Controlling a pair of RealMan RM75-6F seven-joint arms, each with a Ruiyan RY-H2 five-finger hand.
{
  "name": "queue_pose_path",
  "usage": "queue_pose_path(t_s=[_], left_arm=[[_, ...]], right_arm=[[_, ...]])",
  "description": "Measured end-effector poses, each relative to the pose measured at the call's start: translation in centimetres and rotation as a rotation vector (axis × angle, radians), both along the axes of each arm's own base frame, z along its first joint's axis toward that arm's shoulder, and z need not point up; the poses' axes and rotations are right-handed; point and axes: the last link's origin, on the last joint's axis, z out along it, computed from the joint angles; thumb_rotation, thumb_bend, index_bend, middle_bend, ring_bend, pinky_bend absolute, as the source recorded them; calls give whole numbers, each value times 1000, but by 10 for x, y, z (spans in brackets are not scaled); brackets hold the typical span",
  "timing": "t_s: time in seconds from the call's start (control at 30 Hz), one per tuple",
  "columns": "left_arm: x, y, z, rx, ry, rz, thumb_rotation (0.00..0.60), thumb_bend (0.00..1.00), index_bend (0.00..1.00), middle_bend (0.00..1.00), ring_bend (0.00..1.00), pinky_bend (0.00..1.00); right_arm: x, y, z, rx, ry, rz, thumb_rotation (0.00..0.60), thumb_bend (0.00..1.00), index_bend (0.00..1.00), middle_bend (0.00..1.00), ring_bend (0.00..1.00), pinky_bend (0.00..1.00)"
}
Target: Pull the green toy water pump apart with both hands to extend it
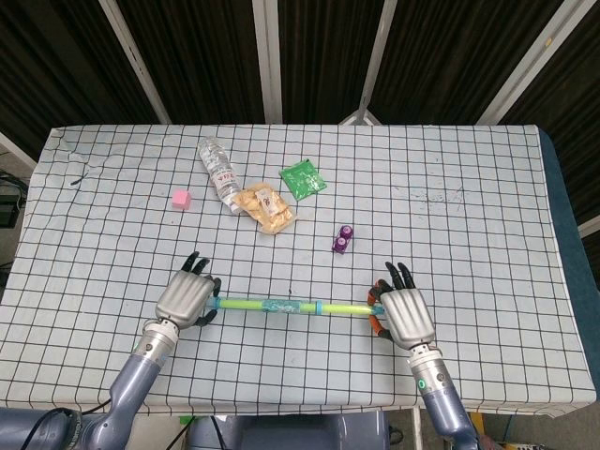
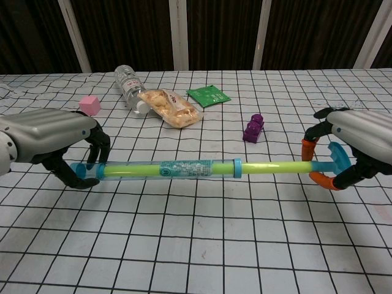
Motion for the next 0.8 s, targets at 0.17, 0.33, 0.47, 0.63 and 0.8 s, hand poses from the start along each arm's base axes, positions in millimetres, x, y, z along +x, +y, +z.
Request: queue_pose_path(t_s=[0.17,0.33,0.47,0.63,0.8], left_arm=[[-11,-3,8,9,15,17,600,508,522,595,127,55],[-22,0,19,36,39,31,600,509,523,596,127,55],[-35,5,32,64,52,54,600,511,523,596,127,55],[-48,11,43,87,75,72,600,511,524,596,127,55],[-57,14,53,102,83,88,600,511,524,596,127,55]], right_arm=[[-4,-1,5,-14,2,-11,600,497,621,378,0,0],[-8,-3,12,-35,5,-21,600,496,621,378,0,0],[-11,-5,18,-48,14,-31,600,496,621,379,0,0],[-14,-8,23,-60,22,-39,600,497,621,379,0,0],[-18,-10,27,-72,31,-46,600,496,621,378,0,0]])
